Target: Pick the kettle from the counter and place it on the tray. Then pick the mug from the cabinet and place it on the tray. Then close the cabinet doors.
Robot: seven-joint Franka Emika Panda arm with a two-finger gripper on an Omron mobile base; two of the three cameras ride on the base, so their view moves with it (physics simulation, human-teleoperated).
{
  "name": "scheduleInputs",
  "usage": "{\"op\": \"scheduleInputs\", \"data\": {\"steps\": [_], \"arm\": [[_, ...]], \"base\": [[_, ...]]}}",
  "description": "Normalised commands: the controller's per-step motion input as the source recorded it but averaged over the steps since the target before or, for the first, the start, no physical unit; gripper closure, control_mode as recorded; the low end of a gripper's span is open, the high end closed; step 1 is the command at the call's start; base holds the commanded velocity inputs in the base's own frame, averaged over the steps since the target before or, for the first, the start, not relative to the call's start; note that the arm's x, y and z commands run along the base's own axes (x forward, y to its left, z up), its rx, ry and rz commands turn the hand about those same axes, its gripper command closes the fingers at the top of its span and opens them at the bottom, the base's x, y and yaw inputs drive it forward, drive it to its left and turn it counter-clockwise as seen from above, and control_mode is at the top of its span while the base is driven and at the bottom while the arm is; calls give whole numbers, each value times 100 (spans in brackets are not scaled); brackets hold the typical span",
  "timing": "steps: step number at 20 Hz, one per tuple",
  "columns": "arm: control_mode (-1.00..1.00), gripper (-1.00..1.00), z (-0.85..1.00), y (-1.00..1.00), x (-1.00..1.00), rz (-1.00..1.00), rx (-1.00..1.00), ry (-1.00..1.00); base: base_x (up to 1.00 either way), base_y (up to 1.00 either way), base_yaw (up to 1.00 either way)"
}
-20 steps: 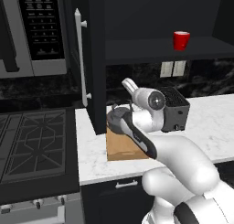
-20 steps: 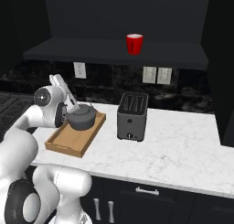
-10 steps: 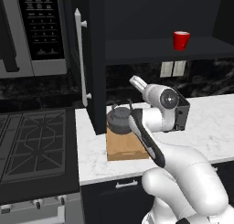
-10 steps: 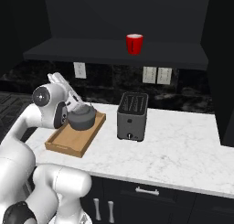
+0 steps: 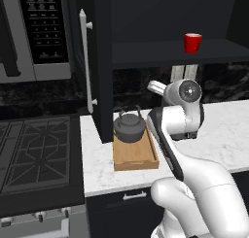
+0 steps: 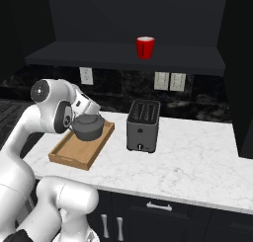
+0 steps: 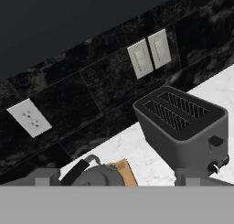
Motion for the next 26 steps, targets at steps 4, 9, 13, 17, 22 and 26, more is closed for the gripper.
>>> {"op": "scheduleInputs", "data": {"steps": [4, 9, 13, 17, 22, 26], "arm": [[-100, -100, 16, -59, -36, 11, -32, 11], [-100, -100, 25, -57, -24, 21, -33, 9], [-100, -100, 58, -51, -28, 24, -19, -2], [-100, -100, 72, -24, -21, 16, -8, -12], [-100, -100, 68, 0, -4, 2, -4, -7], [-100, -100, 18, 0, -3, -4, -2, 0]], "base": [[0, 0, 0], [0, 0, 0], [0, 0, 0], [0, 0, 0], [0, 0, 0], [0, 0, 0]]}}
